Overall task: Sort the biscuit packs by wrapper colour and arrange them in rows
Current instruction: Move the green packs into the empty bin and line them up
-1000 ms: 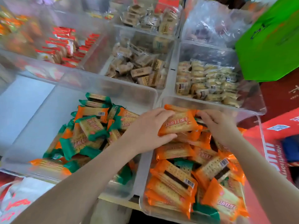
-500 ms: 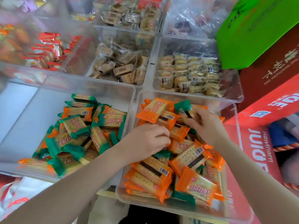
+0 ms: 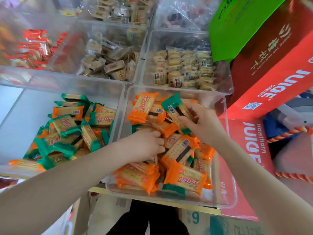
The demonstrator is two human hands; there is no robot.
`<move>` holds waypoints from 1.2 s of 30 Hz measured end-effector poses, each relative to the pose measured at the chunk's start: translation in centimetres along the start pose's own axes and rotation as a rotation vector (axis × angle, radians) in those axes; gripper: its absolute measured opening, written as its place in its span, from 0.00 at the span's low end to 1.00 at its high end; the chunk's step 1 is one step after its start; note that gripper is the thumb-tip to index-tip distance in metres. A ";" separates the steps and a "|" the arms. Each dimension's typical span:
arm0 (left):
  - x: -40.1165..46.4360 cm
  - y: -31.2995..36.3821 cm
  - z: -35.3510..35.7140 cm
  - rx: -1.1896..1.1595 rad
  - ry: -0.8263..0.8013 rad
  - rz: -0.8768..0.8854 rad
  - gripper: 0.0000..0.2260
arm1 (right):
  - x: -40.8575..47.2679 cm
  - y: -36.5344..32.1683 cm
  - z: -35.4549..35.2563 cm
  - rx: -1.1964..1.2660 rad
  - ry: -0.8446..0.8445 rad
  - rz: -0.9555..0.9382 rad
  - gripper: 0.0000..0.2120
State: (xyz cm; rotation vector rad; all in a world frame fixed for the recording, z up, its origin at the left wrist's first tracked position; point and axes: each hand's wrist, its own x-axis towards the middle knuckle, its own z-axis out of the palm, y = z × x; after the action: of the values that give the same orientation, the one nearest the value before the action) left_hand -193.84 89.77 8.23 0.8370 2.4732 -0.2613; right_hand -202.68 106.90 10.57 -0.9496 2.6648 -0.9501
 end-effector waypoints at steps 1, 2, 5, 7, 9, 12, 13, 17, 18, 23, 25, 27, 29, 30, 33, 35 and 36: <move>-0.1 0.0 -0.2 0.051 -0.030 -0.010 0.18 | -0.1 -0.2 -0.1 0.004 -0.015 -0.012 0.12; -0.2 -0.2 -0.3 0.093 -0.049 -0.021 0.18 | -0.1 -0.3 0.0 0.005 -0.028 -0.022 0.11; -1.5 -1.4 -0.7 0.141 -0.068 -0.019 0.18 | -0.2 -0.8 -0.1 0.009 -0.057 -0.027 0.11; -2.9 -2.5 -0.5 -0.002 0.025 -0.049 0.18 | 0.0 -1.2 -0.2 0.025 -0.042 -0.022 0.12; -4.7 -3.3 -0.2 -0.294 0.207 -0.131 0.17 | 0.3 -2.1 -0.4 0.071 0.004 0.006 0.11; -7.7 -3.5 0.4 -0.789 0.404 -0.329 0.16 | 1.0 -4.1 0.0 0.161 0.025 0.043 0.08; -8.8 -3.4 0.7 -0.895 0.485 -0.392 0.14 | 1.3 -5.0 0.3 0.186 0.018 0.038 0.10; -12.9 -2.8 3.8 -1.089 0.824 -0.798 0.12 | 3.1 -9.0 2.6 0.177 -0.044 -0.031 0.20; -14.0 -2.6 4.9 -1.129 0.879 -0.912 0.12 | 3.7 -10.0 3.6 0.156 -0.076 -0.055 0.20; -18.4 -3.1 9.4 -1.259 1.024 -1.322 0.25 | 7.3 -14.8 9.6 0.028 -0.270 -0.168 0.20; -19.7 -3.7 10.4 -1.245 1.010 -1.398 0.23 | 8.4 -16.1 12.6 -0.074 -0.383 -0.198 0.19; -20.6 -4.3 11.4 -1.206 1.003 -1.441 0.19 | 8.9 -17.0 15.1 -0.183 -0.501 -0.238 0.12; -21.0 -5.0 12.2 -1.165 0.987 -1.472 0.14 | 9.1 -17.5 16.6 -0.261 -0.536 -0.253 0.11; -21.1 -5.3 12.7 -1.146 0.959 -1.480 0.14 | 9.2 -17.7 16.9 -0.274 -0.519 -0.252 0.12; -21.1 -6.5 13.3 -1.146 0.774 -1.443 0.14 | 9.7 -17.8 17.1 -0.355 -0.430 -0.259 0.15; -21.1 -7.4 13.7 -1.074 0.606 -1.339 0.17 | 10.4 -17.8 16.8 -0.536 -0.378 -0.258 0.18; -21.1 -7.9 13.9 -1.009 0.557 -1.287 0.21 | 11.0 -17.6 16.7 -0.609 -0.368 -0.247 0.17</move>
State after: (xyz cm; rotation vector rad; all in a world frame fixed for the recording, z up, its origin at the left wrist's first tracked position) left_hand -178.67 68.07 7.66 -1.2542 2.6961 0.8432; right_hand -196.57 80.99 8.93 -1.4271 2.5702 0.0508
